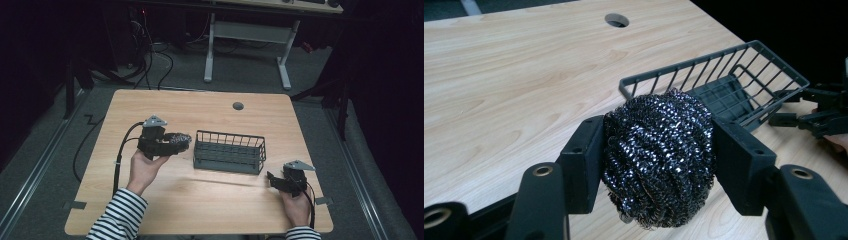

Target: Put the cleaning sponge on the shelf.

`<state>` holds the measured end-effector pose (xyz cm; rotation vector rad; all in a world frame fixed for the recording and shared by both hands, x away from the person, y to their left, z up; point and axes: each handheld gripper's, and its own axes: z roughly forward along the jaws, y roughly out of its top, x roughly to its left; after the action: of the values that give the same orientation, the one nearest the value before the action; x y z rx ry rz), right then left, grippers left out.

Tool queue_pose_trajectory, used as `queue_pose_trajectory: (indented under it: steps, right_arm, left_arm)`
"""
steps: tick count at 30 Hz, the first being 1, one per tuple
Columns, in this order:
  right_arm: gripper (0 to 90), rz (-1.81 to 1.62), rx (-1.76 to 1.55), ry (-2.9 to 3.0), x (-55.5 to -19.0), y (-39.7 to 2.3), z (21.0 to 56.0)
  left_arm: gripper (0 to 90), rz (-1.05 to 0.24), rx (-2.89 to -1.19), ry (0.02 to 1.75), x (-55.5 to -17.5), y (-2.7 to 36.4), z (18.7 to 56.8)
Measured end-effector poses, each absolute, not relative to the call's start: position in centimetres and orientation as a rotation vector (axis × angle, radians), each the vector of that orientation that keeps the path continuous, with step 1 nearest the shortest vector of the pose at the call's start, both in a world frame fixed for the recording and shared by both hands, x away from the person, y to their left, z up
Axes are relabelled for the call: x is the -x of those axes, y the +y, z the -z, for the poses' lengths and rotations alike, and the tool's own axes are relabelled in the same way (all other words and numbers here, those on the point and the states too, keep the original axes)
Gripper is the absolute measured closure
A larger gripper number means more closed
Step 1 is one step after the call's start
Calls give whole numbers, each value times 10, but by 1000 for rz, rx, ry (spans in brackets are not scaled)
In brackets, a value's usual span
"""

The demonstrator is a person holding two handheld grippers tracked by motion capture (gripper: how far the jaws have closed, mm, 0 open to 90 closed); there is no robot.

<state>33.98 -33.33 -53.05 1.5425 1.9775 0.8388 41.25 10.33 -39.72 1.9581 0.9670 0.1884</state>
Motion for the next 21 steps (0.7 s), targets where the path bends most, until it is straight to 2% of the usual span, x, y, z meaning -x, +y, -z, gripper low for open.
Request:
queue_pose_trajectory:
  steps: [21]
  right_arm:
    - [289,-837,-1542,1976,-340,-333,531]
  left_arm:
    - [422,-158,-2009,851,-424,54,381]
